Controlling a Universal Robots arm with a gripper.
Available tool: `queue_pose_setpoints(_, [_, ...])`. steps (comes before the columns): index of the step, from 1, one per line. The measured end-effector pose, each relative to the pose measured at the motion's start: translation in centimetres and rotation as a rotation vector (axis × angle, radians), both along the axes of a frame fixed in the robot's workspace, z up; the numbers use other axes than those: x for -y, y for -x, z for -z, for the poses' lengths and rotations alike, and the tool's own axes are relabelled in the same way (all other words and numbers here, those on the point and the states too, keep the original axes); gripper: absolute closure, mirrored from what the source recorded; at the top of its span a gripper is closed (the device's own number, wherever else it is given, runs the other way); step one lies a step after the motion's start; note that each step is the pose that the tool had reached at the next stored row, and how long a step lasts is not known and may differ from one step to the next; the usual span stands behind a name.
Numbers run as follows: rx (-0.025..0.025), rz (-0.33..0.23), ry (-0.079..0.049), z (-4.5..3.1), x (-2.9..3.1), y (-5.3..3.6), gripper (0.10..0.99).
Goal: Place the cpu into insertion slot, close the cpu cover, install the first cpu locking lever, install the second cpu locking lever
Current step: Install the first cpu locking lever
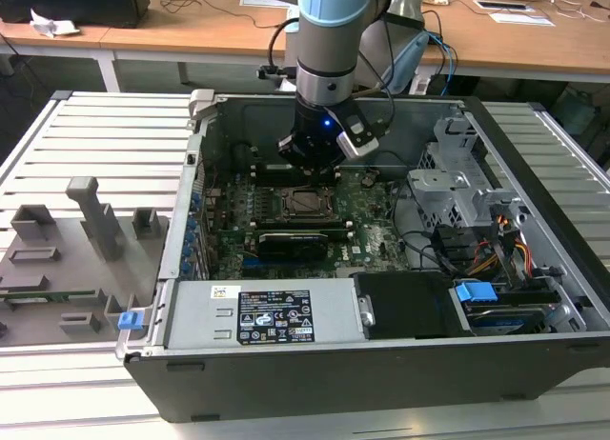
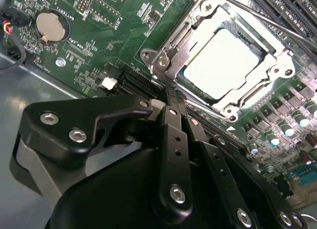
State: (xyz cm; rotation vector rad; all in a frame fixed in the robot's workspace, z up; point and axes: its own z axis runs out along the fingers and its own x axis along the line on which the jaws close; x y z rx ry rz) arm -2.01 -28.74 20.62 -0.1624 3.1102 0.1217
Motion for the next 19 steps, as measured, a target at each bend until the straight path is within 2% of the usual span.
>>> queue_pose_setpoints(5, [-0.0004, 0.0, 0.013, 0.34, 0.02, -0.02, 0.98])
queue_pose_setpoints(13, [-0.0002, 0.0, 0.018, 0.59, 0.0, -0.05, 0.98])
queue_pose_setpoints(16, [0.0014, 0.0, 0.016, 0.22, -0.03, -0.08, 0.98])
queue_pose_setpoints(17, [0.0001, 0.0, 0.017, -0.42, -0.01, -0.06, 0.98])
queue_pose_setpoints(19, [0.0, 0.0, 0.018, -0.81, -0.01, -0.06, 0.98])
